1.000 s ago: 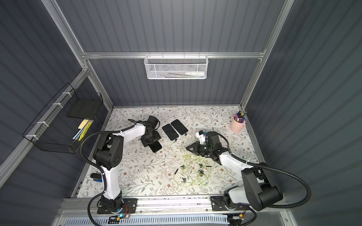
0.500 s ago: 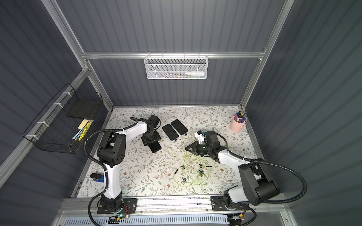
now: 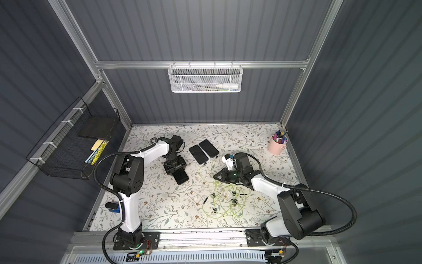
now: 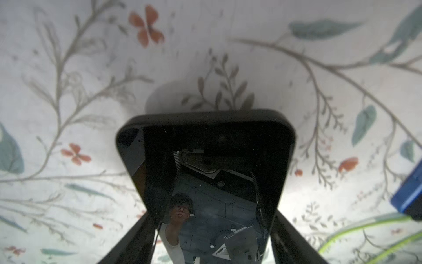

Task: Plug wired earphones into phones
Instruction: Pick up the phone at the center of the board, then insert the wired earphone into the phone.

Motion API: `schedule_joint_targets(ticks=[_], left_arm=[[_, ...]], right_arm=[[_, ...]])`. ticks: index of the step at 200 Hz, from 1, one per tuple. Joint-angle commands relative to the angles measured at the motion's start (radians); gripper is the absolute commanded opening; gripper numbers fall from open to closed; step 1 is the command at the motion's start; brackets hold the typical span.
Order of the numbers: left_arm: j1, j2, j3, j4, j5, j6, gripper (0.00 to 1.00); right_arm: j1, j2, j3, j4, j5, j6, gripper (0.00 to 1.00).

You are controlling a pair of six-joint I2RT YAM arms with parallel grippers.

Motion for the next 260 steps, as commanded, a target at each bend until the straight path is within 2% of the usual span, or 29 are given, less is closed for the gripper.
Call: schedule_joint_targets(ticks=[1, 25, 42, 72, 92, 116, 135, 260], left_arm=[[0.015, -0.111, 0.078, -0.085, 0.119, -0.019, 0.64], [0.042, -0.172, 0.063, -0.016, 0.236, -0.117, 0.58], [0.044, -0.223, 0.002, 0.116, 0.344, -0.23, 0.55], [0.049, -0.302, -0.179, 0.32, 0.483, -0.431, 0.37], [0.053, -0.336, -0.262, 0.41, 0.521, -0.52, 0.23], [0.056, -0.354, -0.302, 0.458, 0.544, -0.571, 0.08], [0.06, -0.358, -0.323, 0.48, 0.556, -0.595, 0.01], [0.062, -0.368, -0.374, 0.54, 0.565, -0.619, 0.0]], right_arm=[[0.059, -0.002, 0.041, 0.052, 0.023, -0.04, 0.02], [0.14, -0.005, 0.058, 0.074, 0.118, -0.053, 0.01], [0.176, -0.006, 0.033, 0.147, 0.187, -0.034, 0.0], [0.244, -0.013, 0.034, 0.209, 0.334, -0.03, 0.0], [0.292, -0.005, 0.042, 0.254, 0.436, -0.044, 0.0], [0.332, 0.001, 0.05, 0.269, 0.529, -0.058, 0.0], [0.34, 0.003, 0.045, 0.283, 0.553, -0.054, 0.0], [0.343, 0.006, 0.057, 0.278, 0.556, -0.052, 0.0]])
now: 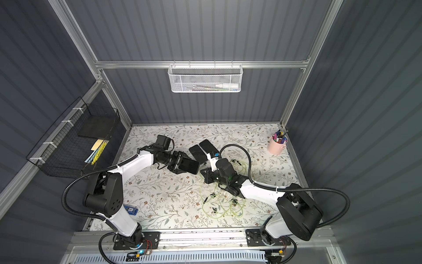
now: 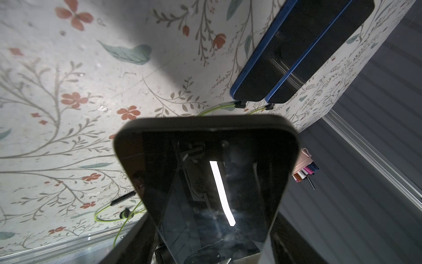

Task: Plug wired earphones into phones
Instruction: Insert the wired earphone into the phone.

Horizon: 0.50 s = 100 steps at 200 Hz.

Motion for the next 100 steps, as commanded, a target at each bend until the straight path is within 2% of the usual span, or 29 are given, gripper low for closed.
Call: schedule_joint_targets(ticks=[1, 100], left_arm=[[0.005, -0.042, -0.008, 0.018, 0.041, -0.015, 0.0], [0.005, -0.051, -0.026, 0.037, 0.044, -0.013, 0.0]], right_arm=[[0.003, 0.007, 0.024, 0.025, 0.016, -0.008, 0.0], [0.003, 0.037, 0.035, 0.059, 0.033, 0.01, 0.0]])
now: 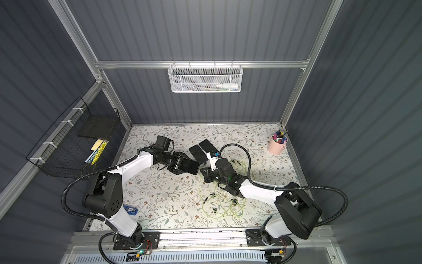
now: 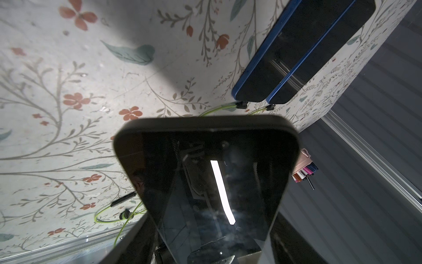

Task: Plug wired earphones into phones
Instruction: Insert the wired earphone into the phone.

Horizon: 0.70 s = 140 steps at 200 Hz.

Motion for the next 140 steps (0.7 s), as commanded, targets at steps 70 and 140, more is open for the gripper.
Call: schedule_joint_targets(ticks=[70, 140], left_arm=[[0.005, -0.043, -0.01, 0.03, 0.049, -0.009, 0.0], [0.005, -0.042, -0.034, 0.064, 0.063, -0.017, 0.0]], right_arm=[[0.003, 0.043, 0.048, 0.019, 0.022, 0.008, 0.0], [0.002, 0.066, 0.056, 0.024, 0.044, 0.021, 0.0]])
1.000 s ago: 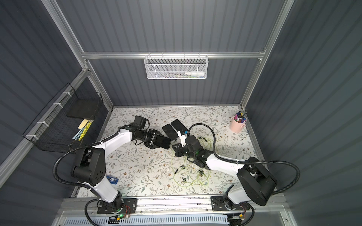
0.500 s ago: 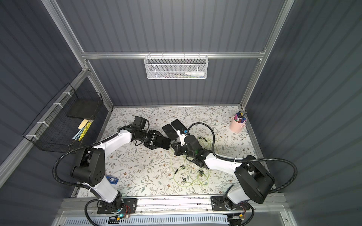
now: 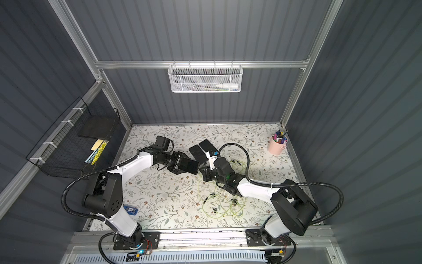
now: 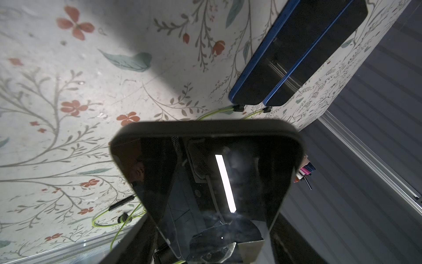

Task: Plug wired earphones into phones
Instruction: Insert the wired earphone into the phone.

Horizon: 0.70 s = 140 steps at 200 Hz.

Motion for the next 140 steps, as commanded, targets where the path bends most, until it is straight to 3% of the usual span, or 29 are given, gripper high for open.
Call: schedule_joint_targets(ticks=[1, 140], left_arm=[[0.002, -0.042, -0.014, 0.028, 0.06, -0.015, 0.0], [0.0, -0.032, -0.061, 0.105, 0.099, -0.058, 0.0]], right_arm=[[0.002, 0.018, 0.029, 0.015, 0.025, 0.01, 0.0], [0.003, 0.049, 0.015, 0.13, 0.038, 0.018, 0.0]])
